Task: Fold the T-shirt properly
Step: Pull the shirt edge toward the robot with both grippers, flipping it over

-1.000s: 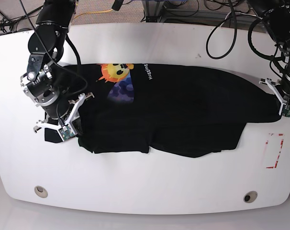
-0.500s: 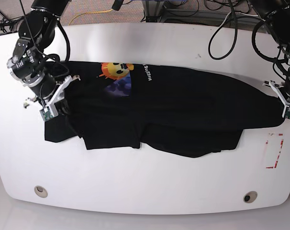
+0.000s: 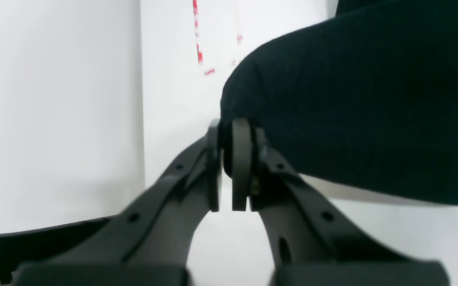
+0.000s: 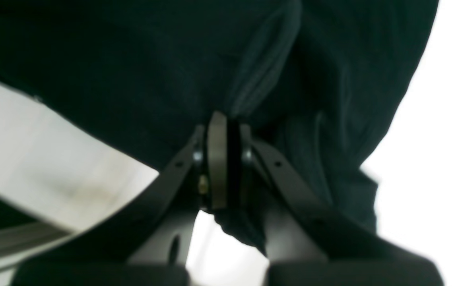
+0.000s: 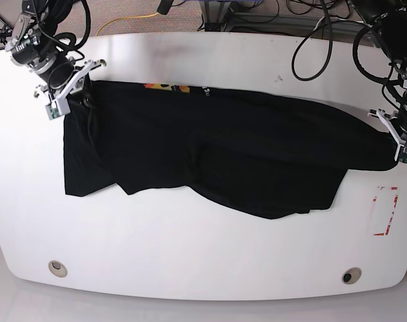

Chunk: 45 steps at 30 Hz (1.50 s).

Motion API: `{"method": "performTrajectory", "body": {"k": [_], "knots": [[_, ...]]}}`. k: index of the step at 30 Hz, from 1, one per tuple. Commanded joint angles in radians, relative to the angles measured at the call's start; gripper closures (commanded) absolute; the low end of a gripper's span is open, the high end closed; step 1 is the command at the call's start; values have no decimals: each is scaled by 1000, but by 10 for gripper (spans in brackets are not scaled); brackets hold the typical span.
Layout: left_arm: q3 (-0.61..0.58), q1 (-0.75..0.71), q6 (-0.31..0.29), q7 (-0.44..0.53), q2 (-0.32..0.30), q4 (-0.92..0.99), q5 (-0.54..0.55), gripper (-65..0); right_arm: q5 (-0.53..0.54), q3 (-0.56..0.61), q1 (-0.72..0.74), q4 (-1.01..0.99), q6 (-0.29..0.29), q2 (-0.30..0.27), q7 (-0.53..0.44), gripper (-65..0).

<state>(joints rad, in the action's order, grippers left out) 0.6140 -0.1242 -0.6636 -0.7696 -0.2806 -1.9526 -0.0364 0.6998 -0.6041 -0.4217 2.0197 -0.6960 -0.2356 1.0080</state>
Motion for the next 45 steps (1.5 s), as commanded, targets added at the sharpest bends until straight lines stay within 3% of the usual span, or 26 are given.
{"method": "performTrajectory", "body": {"k": [1, 5, 10, 11, 17, 23, 34, 36, 39, 45], "knots": [[-27, 10, 9, 19, -19, -14, 2, -17, 77, -18, -27, 19, -2, -20, -25, 0], [-55, -18, 9, 19, -18, -14, 2, -17, 136, -55, -105, 19, -2, -17, -25, 0], [-75, -22, 9, 19, -12, -14, 2, -17, 122, -27, -121, 16, -2, -12, -24, -10], [-84, -24, 9, 19, -12, -14, 2, -17, 119, -15, -121, 13, -2, -12, -24, -27], [-93, -30, 9, 19, -13, -14, 2, -17, 110, 29, -96, -20, -2, -12, -24, -282], [-93, -30, 9, 19, -18, -14, 2, -17, 110, 36, -29, -92, -2, -14, -24, -361], [-88, -32, 9, 19, -19, 6, 2, -17, 7, 85, 53, -178, -2, -20, -22, -341], [-90, -30, 9, 19, -19, 6, 2, -17, -4, 94, 53, -175, -2, -17, -22, -257], [-93, -30, 9, 19, -19, 6, 2, -17, -9, 97, 53, -175, -2, -14, -22, -5], [-95, -28, 9, 19, -16, 6, 5, -17, 1, 89, 30, -159, -2, -12, -24, 0]]}}
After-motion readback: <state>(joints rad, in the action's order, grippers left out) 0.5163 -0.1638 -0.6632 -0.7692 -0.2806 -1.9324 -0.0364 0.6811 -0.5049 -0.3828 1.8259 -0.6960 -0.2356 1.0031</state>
